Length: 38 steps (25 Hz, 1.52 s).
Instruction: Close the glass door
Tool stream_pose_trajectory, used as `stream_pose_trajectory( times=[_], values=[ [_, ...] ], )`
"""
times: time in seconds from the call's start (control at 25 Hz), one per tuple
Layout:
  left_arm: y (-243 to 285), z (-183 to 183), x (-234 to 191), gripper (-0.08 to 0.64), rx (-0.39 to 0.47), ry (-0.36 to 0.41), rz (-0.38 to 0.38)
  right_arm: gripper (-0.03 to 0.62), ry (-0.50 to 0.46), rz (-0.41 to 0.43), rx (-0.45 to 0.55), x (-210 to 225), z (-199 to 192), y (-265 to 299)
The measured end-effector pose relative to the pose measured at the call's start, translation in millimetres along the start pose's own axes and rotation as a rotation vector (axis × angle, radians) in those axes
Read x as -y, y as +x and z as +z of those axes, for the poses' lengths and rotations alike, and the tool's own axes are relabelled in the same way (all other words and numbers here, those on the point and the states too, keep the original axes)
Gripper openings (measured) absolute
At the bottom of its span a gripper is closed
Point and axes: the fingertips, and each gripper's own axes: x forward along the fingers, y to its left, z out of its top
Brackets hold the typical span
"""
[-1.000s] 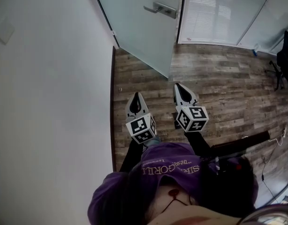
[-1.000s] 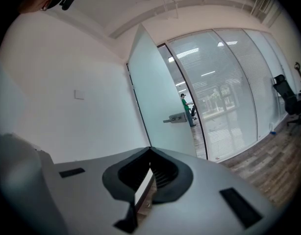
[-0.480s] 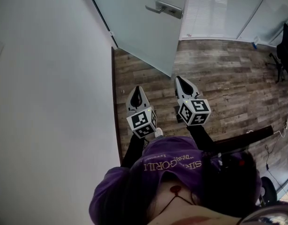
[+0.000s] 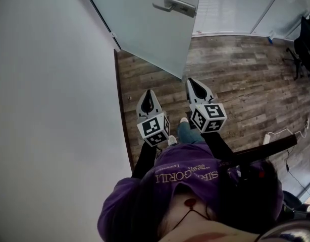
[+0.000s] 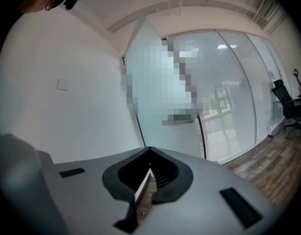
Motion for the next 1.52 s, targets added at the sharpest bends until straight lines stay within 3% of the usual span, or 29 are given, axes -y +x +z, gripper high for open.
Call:
stream_pose_trajectory(
  times=[0.52,1.12,1.52],
  values=[
    [99,25,-16,0.000,0.030,-0.008,0.063,-0.014,-0.011,0.055,-0.006,38,29,102],
    [224,48,35,0.000,0.008,-0.009,0.002,-0.014,0.003,0.016,-0.012,131,73,179],
    [264,45,63,0.000,-0.017,0.025,-0.050,-0.014,0.045,-0.037,-0.013,173,75,192]
  ],
)
